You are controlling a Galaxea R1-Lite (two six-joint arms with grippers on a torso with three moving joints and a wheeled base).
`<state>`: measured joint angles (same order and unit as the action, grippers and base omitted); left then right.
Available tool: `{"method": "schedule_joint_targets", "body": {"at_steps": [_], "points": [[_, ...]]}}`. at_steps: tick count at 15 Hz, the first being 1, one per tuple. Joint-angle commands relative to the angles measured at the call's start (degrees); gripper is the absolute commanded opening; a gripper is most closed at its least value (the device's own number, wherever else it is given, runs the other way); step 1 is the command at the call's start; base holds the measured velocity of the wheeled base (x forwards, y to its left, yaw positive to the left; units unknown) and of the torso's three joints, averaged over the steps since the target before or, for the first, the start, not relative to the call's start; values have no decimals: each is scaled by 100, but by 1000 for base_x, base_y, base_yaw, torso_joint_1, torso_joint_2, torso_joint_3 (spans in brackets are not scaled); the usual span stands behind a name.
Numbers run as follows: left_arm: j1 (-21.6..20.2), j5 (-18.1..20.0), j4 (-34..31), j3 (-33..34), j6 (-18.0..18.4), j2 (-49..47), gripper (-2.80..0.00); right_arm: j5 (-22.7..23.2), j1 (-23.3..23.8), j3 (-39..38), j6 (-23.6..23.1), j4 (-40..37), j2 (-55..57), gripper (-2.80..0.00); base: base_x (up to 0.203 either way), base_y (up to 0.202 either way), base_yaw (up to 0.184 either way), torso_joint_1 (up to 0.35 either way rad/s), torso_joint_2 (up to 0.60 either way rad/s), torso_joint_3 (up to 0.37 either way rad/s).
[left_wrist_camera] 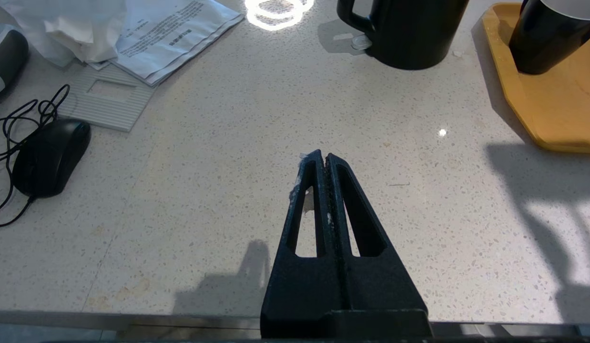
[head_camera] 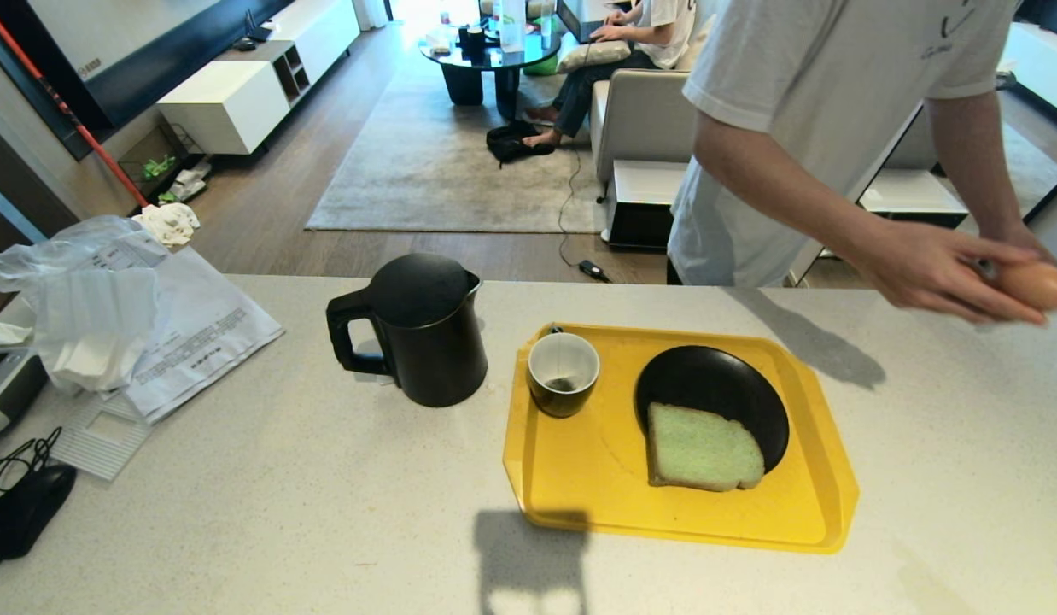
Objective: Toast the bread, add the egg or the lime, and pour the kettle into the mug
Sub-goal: Pick up the bread slice
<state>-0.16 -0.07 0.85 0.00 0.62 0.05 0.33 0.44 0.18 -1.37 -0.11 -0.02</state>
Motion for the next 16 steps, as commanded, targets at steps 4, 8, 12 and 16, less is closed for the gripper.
{"method": "schedule_joint_targets", "body": {"at_steps": [4, 8, 12, 16], "points": [[-2, -1, 3, 0, -1, -5, -280, 2, 0, -1, -3, 2, 2, -280, 0, 0, 0, 0, 0, 0], [-10, -1, 3, 0, -1, -5, -280, 2, 0, -1, -3, -4, 2, -280, 0, 0, 0, 0, 0, 0], [-2, -1, 3, 0, -1, -5, -280, 2, 0, 8, -3, -7, 2, -280, 0, 0, 0, 0, 0, 0], [-2, -1, 3, 0, -1, -5, -280, 2, 0, -1, -3, 2, 2, -280, 0, 0, 0, 0, 0, 0]]}}
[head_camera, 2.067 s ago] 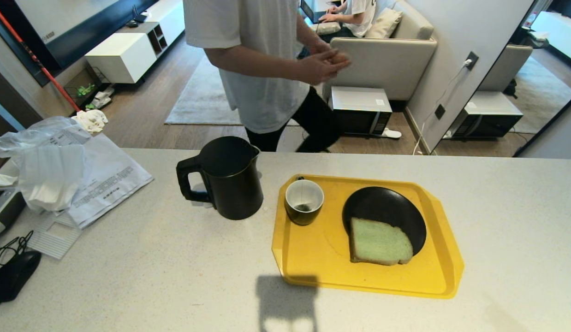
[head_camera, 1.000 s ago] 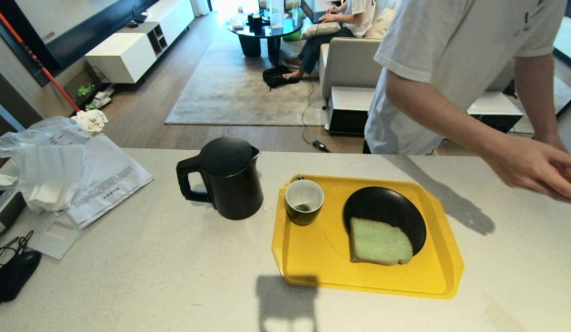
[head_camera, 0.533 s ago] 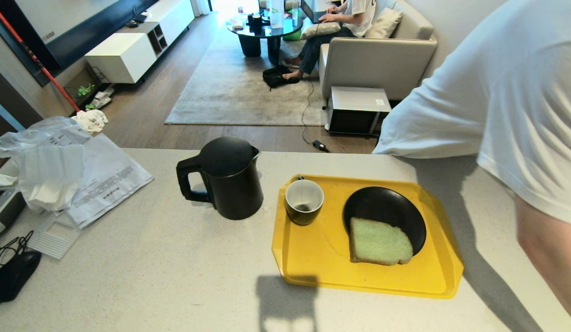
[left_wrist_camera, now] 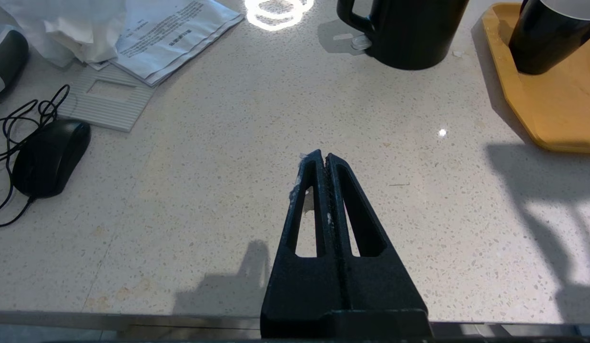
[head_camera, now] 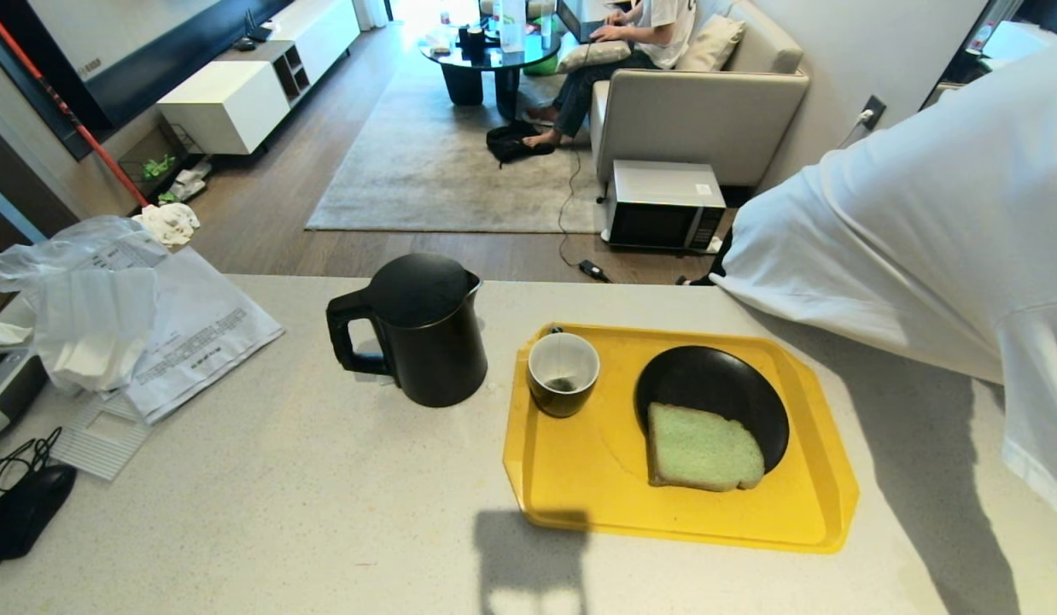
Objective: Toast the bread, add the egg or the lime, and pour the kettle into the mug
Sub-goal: Pick up the bread slice
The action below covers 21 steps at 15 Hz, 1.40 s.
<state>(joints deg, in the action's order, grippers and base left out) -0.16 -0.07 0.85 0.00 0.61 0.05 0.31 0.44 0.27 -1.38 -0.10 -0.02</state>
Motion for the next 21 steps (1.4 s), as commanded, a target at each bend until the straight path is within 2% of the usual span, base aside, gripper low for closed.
{"method": "schedule_joint_targets", "body": {"at_steps": [1, 21], "points": [[-2, -1, 3, 0, 1, -5, -280, 4, 0, -9, -3, 10, 2, -280, 0, 0, 0, 0, 0, 0], [-2, -1, 3, 0, 1, -5, -280, -5, 0, -9, 32, 19, 2, -280, 0, 0, 0, 0, 0, 0]]}}
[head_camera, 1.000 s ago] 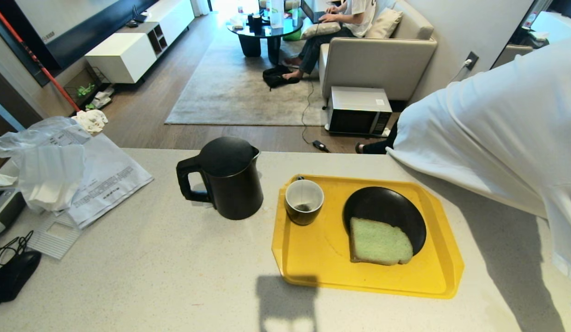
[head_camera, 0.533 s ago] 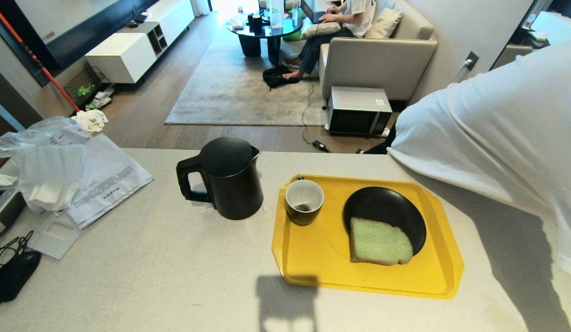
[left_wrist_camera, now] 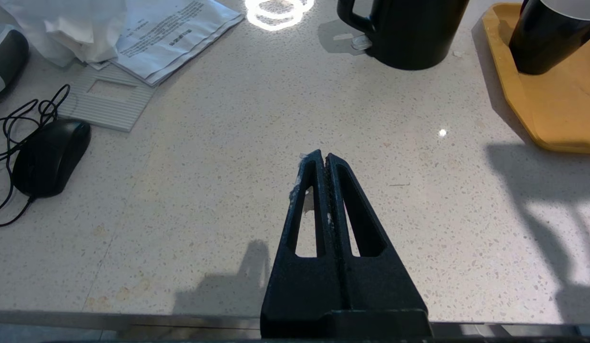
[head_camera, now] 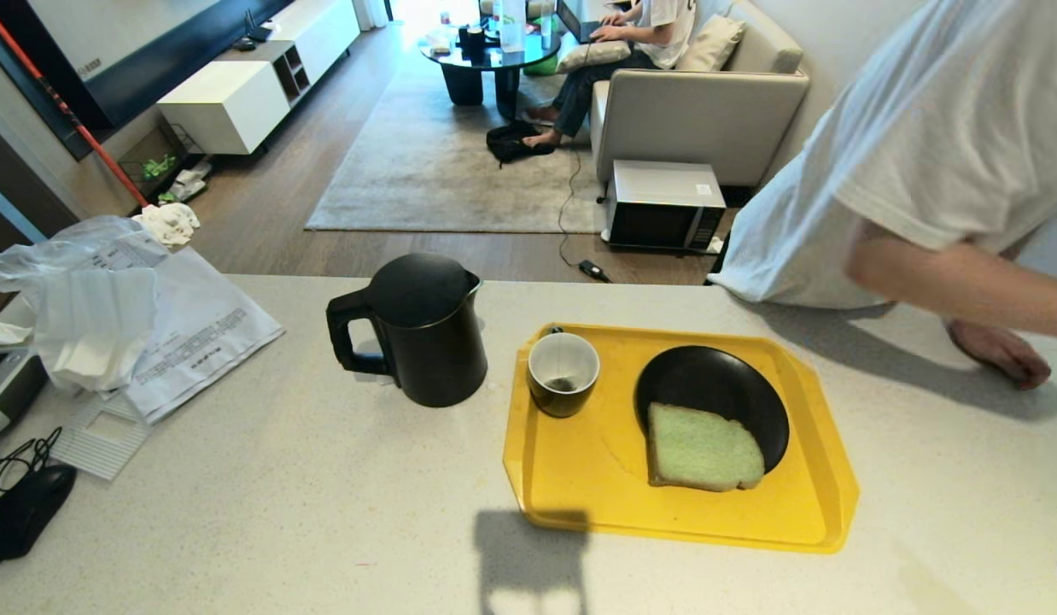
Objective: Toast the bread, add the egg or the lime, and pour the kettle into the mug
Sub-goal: Pick up the bread slice
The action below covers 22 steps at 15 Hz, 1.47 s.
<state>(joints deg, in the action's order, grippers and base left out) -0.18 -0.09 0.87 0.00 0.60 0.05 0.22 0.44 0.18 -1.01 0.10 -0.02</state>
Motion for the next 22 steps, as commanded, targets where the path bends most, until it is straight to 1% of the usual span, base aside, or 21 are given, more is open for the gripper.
{"method": "schedule_joint_targets", "body": {"at_steps": [1, 14, 17, 20, 22], "points": [[1, 0, 1, 0, 2, -5, -280, 4, 0, -1, -4, -1, 2, -280, 0, 0, 0, 0, 0, 0], [1, 0, 1, 0, 2, -5, -280, -8, 0, 49, -22, -15, 2, -280, 0, 0, 0, 0, 0, 0], [1, 0, 1, 0, 2, -5, -280, 22, 0, 251, -22, -118, 2, -280, 0, 0, 0, 0, 0, 0], [1, 0, 1, 0, 2, -5, -280, 156, 0, 670, -22, -590, 17, -280, 0, 0, 0, 0, 0, 0], [1, 0, 1, 0, 2, -5, -280, 304, 0, 908, -22, -729, 138, -280, 0, 0, 0, 0, 0, 0]]}}
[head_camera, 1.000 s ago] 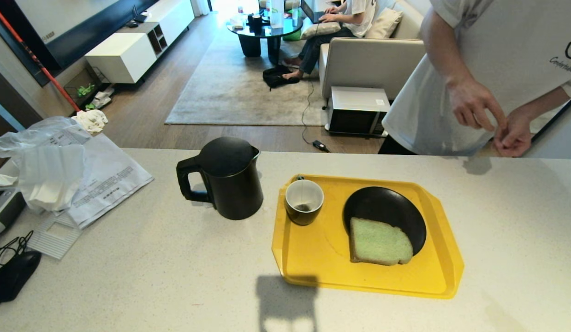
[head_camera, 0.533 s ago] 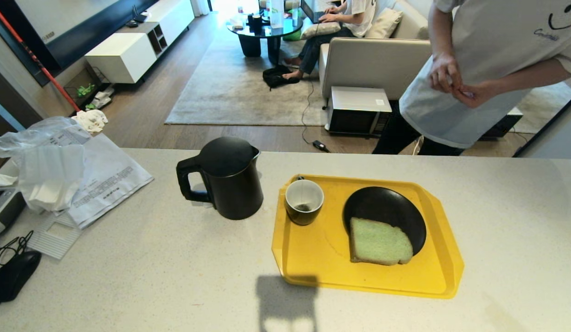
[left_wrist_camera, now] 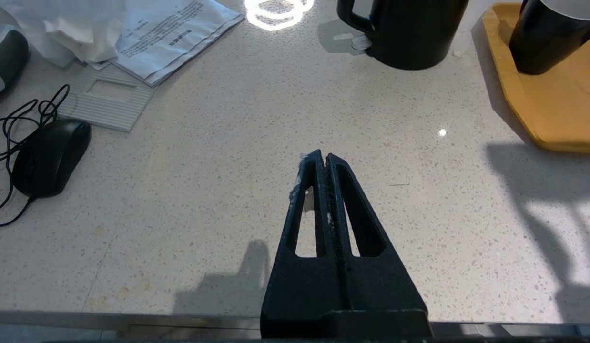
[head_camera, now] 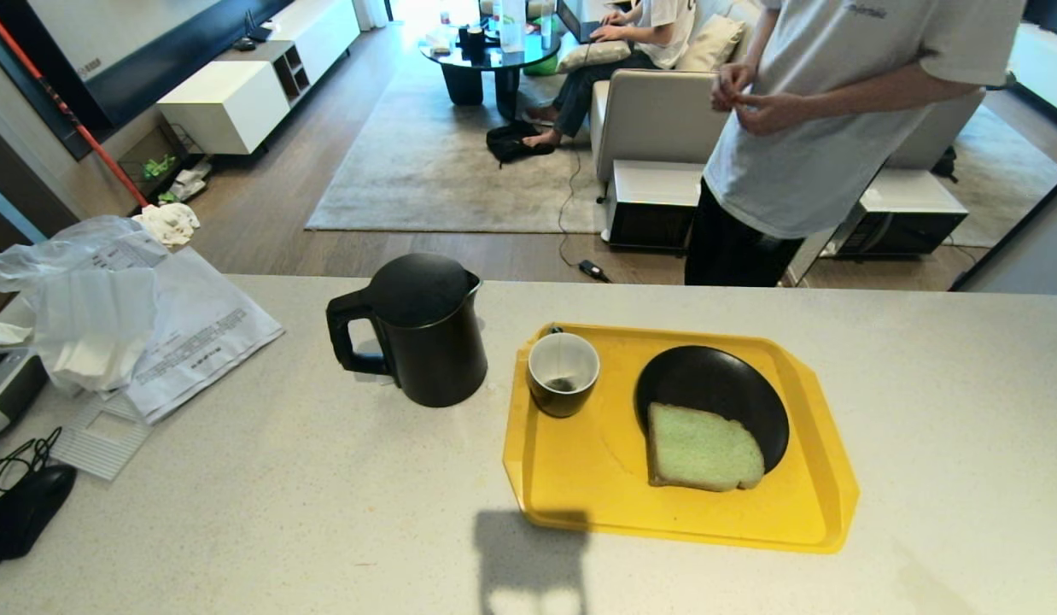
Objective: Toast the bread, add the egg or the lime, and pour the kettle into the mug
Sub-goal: Pick up the bread slice
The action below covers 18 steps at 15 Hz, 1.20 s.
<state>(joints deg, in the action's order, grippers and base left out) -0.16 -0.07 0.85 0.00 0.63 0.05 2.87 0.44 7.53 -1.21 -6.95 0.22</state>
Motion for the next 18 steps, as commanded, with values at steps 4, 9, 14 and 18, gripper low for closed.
{"method": "schedule_joint_targets", "body": {"at_steps": [4, 9, 14, 18], "points": [[-2, -1, 3, 0, -2, -5, -280, 138, 0, 732, 40, 4, 1093, -280, 0, 0, 0, 0, 0, 0], [-2, -1, 3, 0, -2, -5, -280, 377, 0, 2082, 57, 31, 3113, -280, 0, 0, 0, 0, 0, 0], [-10, -1, 3, 0, -2, -5, -280, 382, -3, 3691, 99, 14, 5465, -280, 0, 0, 0, 0, 0, 0], [-3, -1, 3, 0, -2, -5, -280, -414, -346, 4214, -4, -186, 6563, -280, 0, 0, 0, 0, 0, 0]]}}
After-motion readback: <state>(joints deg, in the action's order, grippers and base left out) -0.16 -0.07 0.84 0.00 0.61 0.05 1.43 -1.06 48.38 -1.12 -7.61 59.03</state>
